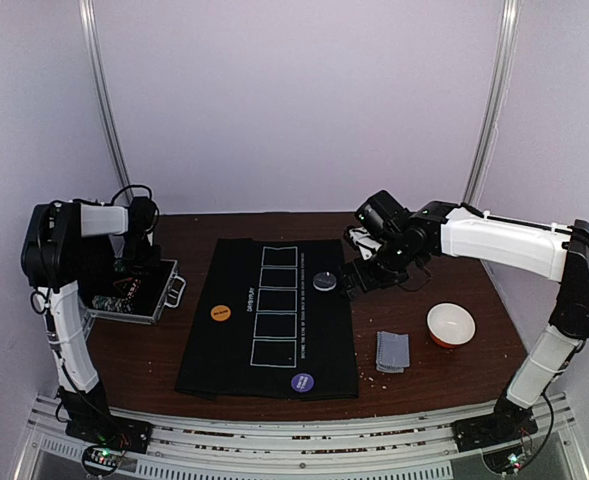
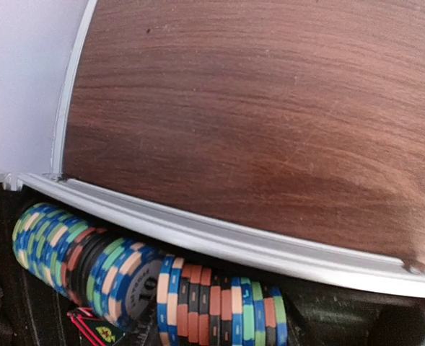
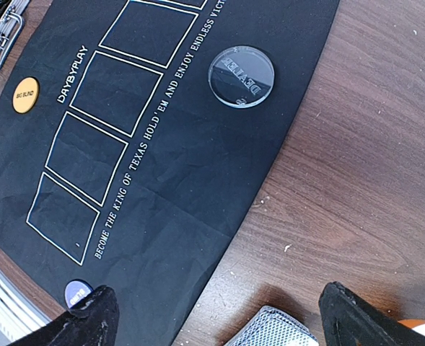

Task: Distribute texas hold em gaming equipment
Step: Pass from the left arm to the right

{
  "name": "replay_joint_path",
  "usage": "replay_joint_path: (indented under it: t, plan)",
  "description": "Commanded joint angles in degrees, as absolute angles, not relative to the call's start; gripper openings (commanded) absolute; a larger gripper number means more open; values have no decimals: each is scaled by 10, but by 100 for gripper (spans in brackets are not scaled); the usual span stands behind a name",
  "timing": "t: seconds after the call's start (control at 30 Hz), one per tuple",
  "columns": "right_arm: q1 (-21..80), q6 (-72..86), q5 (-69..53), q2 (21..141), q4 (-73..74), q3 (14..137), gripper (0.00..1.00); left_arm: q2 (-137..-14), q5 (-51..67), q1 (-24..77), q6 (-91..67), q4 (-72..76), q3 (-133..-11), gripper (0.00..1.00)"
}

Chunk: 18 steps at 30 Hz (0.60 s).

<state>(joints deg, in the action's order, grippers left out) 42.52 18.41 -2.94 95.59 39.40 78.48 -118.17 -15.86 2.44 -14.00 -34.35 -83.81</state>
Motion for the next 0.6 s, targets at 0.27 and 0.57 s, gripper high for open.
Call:
replay_joint_path:
  t: [0.27, 0.57]
  plan:
    - [427, 168, -36, 924, 403, 833, 100, -1006, -39, 26, -172, -386, -849, 0]
    - [502, 14, -6, 907, 347, 903, 97, -864, 294, 177, -284, -377, -805, 0]
